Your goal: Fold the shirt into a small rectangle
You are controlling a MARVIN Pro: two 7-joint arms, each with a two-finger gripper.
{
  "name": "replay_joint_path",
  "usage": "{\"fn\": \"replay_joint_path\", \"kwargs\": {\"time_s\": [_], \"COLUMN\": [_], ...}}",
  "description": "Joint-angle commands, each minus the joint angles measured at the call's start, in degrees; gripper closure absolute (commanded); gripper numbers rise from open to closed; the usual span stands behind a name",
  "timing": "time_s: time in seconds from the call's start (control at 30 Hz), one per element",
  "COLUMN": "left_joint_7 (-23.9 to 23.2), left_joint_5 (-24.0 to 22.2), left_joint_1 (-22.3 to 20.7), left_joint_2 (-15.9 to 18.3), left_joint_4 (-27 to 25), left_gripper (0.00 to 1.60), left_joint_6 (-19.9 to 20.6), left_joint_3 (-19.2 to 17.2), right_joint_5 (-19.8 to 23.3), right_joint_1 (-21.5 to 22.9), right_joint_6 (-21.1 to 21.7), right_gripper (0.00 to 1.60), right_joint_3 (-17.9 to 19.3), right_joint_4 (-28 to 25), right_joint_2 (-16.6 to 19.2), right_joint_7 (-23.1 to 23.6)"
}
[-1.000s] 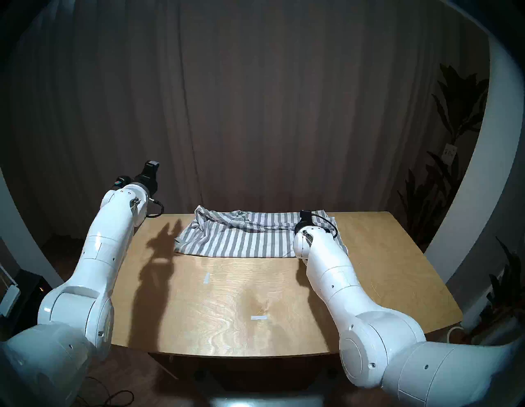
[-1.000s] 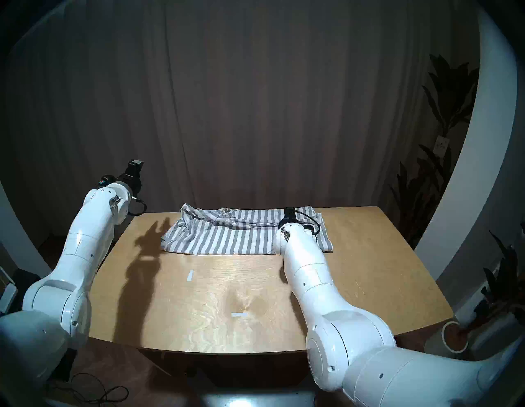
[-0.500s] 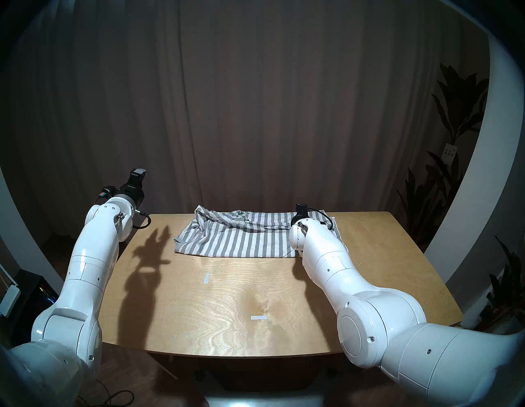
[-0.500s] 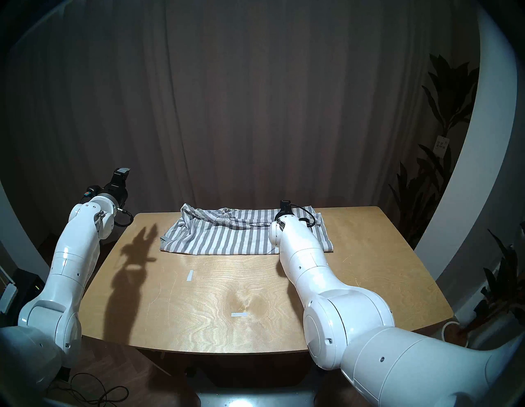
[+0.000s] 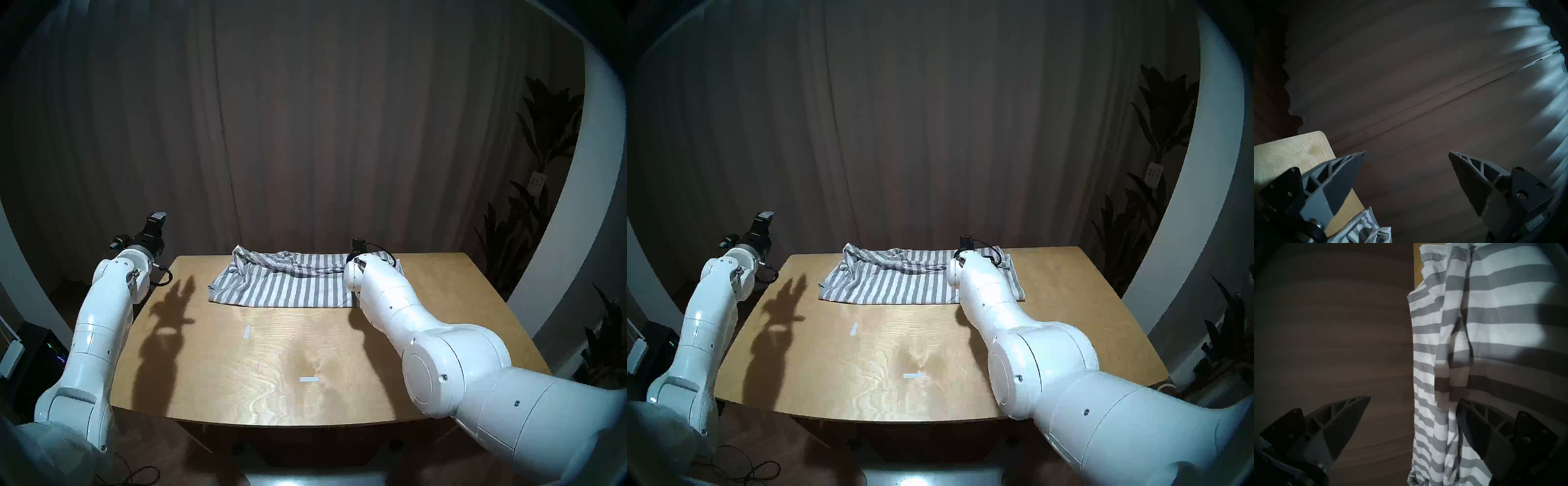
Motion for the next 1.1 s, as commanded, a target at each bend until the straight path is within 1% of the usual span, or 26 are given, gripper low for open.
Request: {"fn": "replay_joint_path", "kwargs": {"time_s": [0.0,0.3,0.57,0.9,1.07], "left_joint_7": [-0.7,-0.3,0.1,0.4,0.5], "left_joint_5": [-0.2,-1.0,-1.5,-2.3,-2.7], "left_joint_1": [1.3,4.0,5.9,7.6,8.2], "left_joint_2": [0.9,1.0,0.8,0.6,0.7], "left_joint_4": [-3.3,-5.0,-5.6,-6.2,-6.5], "left_gripper": [0.0,0.0,0.0,0.0,0.0], "left_joint_6": [-0.3,-0.7,-0.8,-1.0,-1.2], "left_joint_3": [-1.1,-1.9,-2.1,-1.9,-2.0], "right_joint_5": [0.1,0.7,0.1,-1.3,-2.6], "right_joint_1": [5.9,8.1,9.8,12.0,12.4], "right_joint_6": [0.5,0.8,0.5,-0.2,-1.4], "right_gripper": [0.0,0.0,0.0,0.0,0.0], "right_joint_3": [0.1,0.5,0.1,-1.3,-2.7], "right_joint_4": [-0.1,2.2,4.6,6.9,8.1], "right_joint_2": [0.2,0.7,1.5,1.5,0.9], "right_joint_7": [1.8,3.1,2.8,2.6,1.9]}}
